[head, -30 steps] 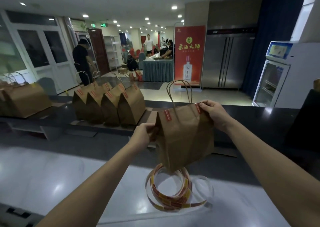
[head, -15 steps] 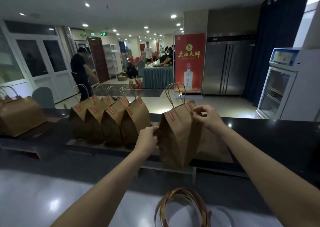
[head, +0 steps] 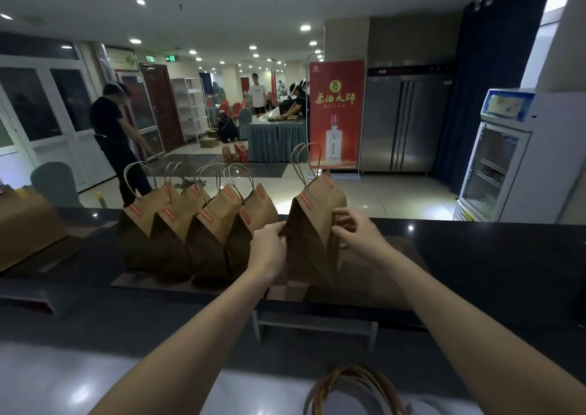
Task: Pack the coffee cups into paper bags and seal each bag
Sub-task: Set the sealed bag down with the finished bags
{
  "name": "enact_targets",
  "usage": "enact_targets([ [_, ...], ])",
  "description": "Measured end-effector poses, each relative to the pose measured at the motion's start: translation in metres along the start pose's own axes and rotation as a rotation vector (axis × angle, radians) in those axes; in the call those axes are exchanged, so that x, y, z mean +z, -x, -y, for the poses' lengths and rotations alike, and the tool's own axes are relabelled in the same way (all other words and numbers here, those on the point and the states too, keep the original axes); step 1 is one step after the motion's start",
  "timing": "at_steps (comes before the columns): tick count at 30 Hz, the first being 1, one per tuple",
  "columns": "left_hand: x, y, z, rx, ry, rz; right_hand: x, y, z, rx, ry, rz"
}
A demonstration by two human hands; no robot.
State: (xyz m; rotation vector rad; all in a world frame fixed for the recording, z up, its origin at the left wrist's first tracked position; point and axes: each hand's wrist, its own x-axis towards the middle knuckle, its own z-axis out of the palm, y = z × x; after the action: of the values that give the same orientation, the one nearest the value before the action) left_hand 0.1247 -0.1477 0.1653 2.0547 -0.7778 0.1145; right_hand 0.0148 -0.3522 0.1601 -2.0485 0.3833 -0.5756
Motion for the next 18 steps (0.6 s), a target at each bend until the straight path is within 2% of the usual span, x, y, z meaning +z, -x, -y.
enact_targets([
  [6, -0.005, -0.029, 0.023, -0.023, -0.034, 0.013, 0.033, -0.005, 0.01, 0.091, -0.026, 0.085],
  [10, -0.004, -0.038, 0.033, -0.004, -0.016, 0.019, 0.052, -0.016, 0.01, 0.105, 0.106, 0.063],
  [18, 0.008, -0.049, 0.05, -0.01, -0.03, 0.064, 0.08, -0.034, -0.009, 0.208, 0.069, 0.036],
])
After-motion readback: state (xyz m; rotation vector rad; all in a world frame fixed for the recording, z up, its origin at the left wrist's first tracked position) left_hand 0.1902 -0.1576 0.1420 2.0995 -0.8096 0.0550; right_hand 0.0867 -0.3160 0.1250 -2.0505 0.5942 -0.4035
